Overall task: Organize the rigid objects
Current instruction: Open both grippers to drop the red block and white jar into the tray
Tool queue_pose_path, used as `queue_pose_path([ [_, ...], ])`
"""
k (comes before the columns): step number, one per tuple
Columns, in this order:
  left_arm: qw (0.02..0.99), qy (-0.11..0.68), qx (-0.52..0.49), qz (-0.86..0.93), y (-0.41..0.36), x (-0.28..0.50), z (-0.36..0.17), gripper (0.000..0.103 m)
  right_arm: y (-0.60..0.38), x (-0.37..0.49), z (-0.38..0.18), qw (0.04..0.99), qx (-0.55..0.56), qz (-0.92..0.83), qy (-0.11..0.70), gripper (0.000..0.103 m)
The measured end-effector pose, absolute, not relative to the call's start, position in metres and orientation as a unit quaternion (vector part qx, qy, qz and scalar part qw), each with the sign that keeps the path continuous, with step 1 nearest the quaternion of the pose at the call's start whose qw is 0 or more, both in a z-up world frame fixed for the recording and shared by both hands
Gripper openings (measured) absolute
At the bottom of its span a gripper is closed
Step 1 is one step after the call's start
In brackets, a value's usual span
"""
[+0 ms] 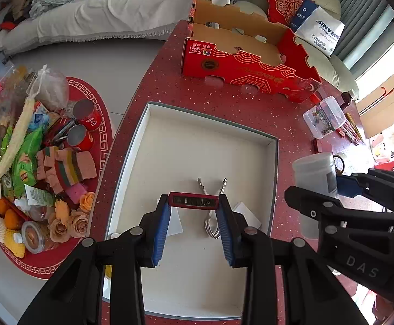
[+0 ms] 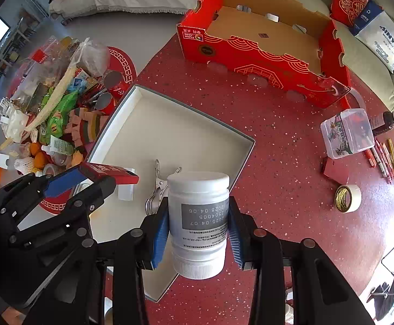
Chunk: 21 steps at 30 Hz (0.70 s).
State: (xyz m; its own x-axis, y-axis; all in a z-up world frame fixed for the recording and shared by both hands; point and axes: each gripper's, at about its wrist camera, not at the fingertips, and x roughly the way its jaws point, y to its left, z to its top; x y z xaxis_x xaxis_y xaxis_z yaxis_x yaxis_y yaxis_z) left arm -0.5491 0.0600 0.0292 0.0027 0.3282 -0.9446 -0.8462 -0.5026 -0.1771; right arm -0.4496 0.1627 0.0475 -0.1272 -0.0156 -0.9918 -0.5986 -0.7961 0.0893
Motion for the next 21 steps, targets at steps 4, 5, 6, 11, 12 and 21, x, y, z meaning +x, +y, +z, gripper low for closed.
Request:
queue_pose_path([
  [4,0.439,0.239,-0.556,0.664,0.064,-0.55,0.025,0.037,0.168,-0.452,0.04,0.206,-0.631,0.703,0.255,0.041],
  [5,0.439,0.239,-0.557,0.664,0.065,-0.55,0.024,0.037,0.169,-0.453,0.038,0.205,-0.632,0.702,0.256,0.041],
  [6,0.438,0.24,-0.557,0.664,0.066,-0.55,0.023,0.037,0.169,-0.454,0.036,0.204,-0.634,0.7,0.257,0.041],
  [11,0.435,0.239,-0.56,0.663,0.069,-0.553,0.019,0.037,0.171,-0.458,0.027,0.202,-0.639,0.696,0.258,0.041],
  [12,0.436,0.241,-0.56,0.662,0.07,-0.553,0.018,0.037,0.172,-0.458,0.026,0.202,-0.64,0.695,0.258,0.041],
  [21,0.432,0.256,-0.568,0.652,0.08,-0.557,-0.001,0.037,0.177,-0.466,0.002,0.205,-0.651,0.682,0.264,0.041],
])
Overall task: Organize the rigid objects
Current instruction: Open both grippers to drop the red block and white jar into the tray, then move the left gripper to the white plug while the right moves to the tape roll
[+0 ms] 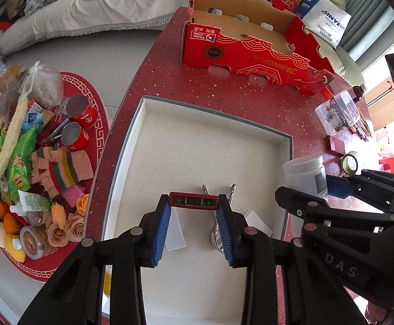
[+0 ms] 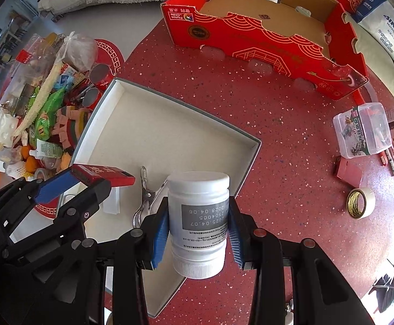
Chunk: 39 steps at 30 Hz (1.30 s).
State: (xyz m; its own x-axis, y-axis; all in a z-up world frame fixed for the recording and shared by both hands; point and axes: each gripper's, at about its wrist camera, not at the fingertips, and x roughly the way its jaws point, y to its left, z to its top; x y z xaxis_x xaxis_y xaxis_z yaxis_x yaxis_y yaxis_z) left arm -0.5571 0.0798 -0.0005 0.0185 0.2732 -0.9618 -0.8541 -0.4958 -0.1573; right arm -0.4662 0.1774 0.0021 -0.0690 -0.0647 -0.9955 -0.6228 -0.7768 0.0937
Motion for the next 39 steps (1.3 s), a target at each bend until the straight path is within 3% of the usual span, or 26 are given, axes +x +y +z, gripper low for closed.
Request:
queue_pose_path([
  [3,0.429,0.275,-0.563,0.651,0.082,-0.555,-0.008,0.037,0.179,-0.468,-0.006,0.204,-0.654,0.678,0.267,0.041],
  [6,0.419,0.311,-0.543,0.658,0.086,-0.548,-0.012,0.044,0.18,-0.468,-0.01,0.205,-0.659,0.675,0.261,0.042],
  [7,0.412,0.317,-0.543,0.66,0.085,-0.549,-0.013,0.055,0.181,-0.467,-0.01,0.209,-0.662,0.673,0.254,0.046],
  [8,0.4,0.322,-0.547,0.661,0.085,-0.551,-0.016,0.072,0.182,-0.465,-0.011,0.214,-0.663,0.672,0.251,0.049],
  [9,0.384,0.323,-0.557,0.662,0.084,-0.555,-0.019,0.081,0.185,-0.462,-0.011,0.217,-0.663,0.67,0.253,0.05],
  [10,0.377,0.312,-0.569,0.661,0.081,-0.561,-0.022,0.089,0.189,-0.458,-0.01,0.218,-0.66,0.67,0.261,0.055],
  [13,0.37,0.272,-0.587,0.666,0.07,-0.572,-0.021,0.103,0.202,-0.44,-0.003,0.23,-0.636,0.672,0.301,0.094],
  [21,0.407,0.263,-0.557,0.675,0.062,-0.55,0.004,0.103,0.207,-0.382,0.006,0.253,-0.632,0.649,0.339,0.095],
  [39,0.457,0.357,-0.604,0.547,0.03,-0.421,-0.016,0.103,0.143,-0.214,0.024,0.3,-0.62,0.605,0.4,0.095],
])
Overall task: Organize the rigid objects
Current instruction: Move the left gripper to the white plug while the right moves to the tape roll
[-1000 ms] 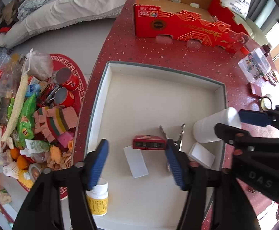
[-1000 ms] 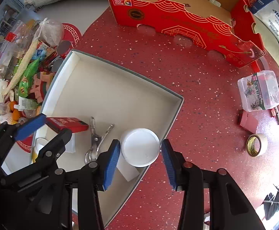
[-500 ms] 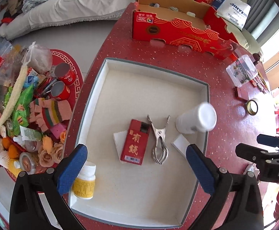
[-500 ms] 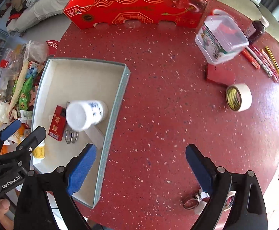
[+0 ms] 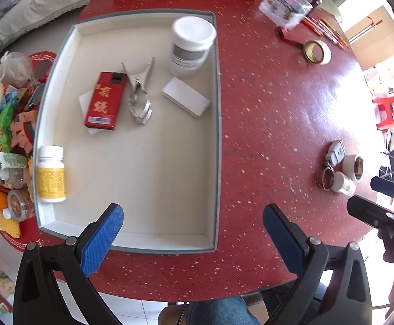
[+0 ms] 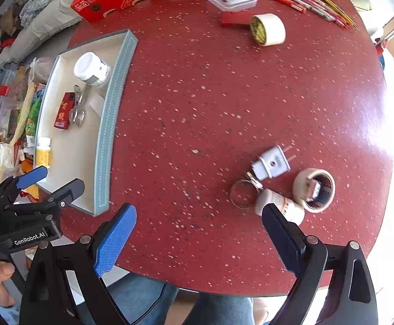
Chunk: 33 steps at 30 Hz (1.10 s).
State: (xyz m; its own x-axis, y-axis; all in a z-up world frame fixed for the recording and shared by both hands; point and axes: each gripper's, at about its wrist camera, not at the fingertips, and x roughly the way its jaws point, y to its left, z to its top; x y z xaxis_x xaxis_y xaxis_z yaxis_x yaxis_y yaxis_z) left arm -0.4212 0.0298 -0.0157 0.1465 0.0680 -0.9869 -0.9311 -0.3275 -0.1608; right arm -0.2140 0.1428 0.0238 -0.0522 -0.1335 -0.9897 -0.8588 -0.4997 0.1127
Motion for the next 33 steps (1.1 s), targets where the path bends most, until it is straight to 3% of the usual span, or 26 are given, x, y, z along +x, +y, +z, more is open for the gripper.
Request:
queue_pose_path([
  [12,0.523,0.44,-0.552,0.478,0.093,-0.32,-0.02,0.103,0.142,-0.091,0.013,0.387,-0.569,0.524,0.501,0.095],
  [22,0.563,0.527,-0.469,0.429,0.165,-0.234,-0.051,0.103,0.129,-0.037,0.014,0.406,-0.551,0.5,0.531,0.095],
  [33,0.567,0.559,-0.435,0.421,0.195,-0.21,-0.072,0.103,0.13,-0.014,-0.001,0.405,-0.544,0.489,0.549,0.095],
])
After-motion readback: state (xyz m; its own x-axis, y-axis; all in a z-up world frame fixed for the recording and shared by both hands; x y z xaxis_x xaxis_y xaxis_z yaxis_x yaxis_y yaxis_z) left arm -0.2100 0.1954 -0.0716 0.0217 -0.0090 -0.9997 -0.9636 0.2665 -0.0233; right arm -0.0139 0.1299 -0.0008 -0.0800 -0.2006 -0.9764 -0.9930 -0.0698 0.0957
